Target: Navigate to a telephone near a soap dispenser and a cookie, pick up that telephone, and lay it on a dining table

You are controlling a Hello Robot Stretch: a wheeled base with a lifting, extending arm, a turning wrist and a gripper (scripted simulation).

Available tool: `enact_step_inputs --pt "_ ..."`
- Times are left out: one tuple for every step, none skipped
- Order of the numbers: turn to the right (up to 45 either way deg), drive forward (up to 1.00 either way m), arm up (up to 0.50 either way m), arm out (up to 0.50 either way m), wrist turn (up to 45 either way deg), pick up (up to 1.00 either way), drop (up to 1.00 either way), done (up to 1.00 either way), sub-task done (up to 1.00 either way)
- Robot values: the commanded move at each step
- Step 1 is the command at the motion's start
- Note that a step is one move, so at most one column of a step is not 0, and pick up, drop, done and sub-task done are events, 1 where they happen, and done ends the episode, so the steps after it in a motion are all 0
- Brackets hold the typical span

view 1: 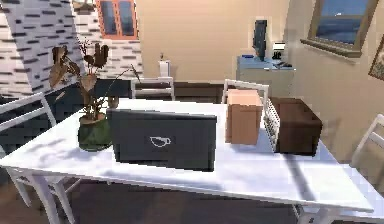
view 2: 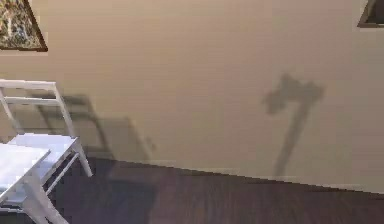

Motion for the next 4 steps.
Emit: enact_step_inputs --pt "-45.0 0.0 0.0 0.0 0.0 0.0 0.0 0.0 0.0" --pt "-33.0 0.0 0.0 0.0 0.0 0.0 0.0 0.0 0.0" --pt "0.0 0.75 0.0 0.0 0.0 0.0 0.0 0.0 0.0" --pt "-6.0 0.0 0.0 0.0 0.0 0.0 0.0 0.0 0.0"
